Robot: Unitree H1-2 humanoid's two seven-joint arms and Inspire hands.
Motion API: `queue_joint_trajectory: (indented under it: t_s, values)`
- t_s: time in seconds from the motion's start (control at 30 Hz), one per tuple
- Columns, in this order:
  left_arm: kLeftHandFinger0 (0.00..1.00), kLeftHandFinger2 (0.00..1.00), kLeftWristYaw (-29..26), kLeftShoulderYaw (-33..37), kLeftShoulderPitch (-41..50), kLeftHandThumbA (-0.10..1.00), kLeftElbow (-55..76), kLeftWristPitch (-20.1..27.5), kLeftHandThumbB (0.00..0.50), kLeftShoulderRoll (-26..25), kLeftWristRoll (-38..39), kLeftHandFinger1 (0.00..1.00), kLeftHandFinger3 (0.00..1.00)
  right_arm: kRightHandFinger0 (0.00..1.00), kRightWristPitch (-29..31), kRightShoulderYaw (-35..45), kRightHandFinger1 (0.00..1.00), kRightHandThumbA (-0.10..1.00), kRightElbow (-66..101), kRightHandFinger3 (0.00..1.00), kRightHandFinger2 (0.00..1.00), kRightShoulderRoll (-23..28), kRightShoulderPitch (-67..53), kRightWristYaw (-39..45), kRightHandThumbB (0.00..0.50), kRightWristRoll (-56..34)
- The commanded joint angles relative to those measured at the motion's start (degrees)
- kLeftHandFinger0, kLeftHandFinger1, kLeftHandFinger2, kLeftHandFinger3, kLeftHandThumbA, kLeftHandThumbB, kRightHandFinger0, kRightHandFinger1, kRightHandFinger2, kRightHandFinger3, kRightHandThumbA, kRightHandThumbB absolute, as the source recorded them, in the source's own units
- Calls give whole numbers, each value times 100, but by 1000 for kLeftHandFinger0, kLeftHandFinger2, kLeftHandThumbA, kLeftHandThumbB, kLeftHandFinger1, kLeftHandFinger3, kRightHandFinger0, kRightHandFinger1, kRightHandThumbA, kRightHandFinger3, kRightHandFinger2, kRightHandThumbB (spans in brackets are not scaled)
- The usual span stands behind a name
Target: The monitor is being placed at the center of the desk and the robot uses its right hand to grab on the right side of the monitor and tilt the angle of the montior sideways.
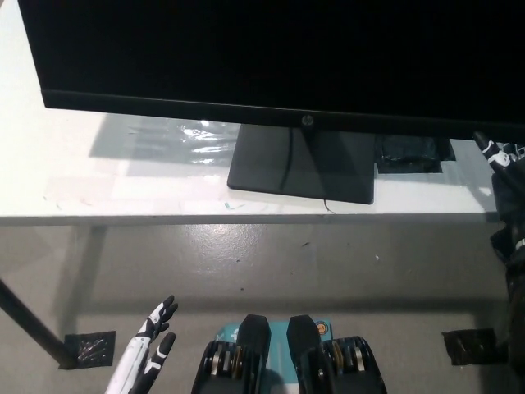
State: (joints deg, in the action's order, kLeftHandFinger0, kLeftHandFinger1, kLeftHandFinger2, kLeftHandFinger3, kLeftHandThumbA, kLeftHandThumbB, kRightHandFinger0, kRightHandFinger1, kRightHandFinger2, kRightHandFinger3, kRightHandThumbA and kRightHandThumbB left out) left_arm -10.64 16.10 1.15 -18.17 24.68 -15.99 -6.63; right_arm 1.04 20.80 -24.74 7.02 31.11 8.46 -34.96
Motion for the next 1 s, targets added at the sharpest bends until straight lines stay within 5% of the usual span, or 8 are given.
queue_joint_trajectory:
  t_s: [0.0, 0.97]
  values:
    - [1000, 1000, -66, -16, -49, 1000, 59, 225, 238, -108, 6, 1000, 1000, 1000, 71, 102, 1000, 1000, 15, 1000, 1000, 151, 398, 139, 256, -147]
    - [1000, 1000, 26, -72, -58, 1000, 19, 225, 262, -65, 77, 1000, 1000, 1000, 627, 204, 1000, 1000, -1848, 1000, 1000, 493, 1595, 270, 255, 214]
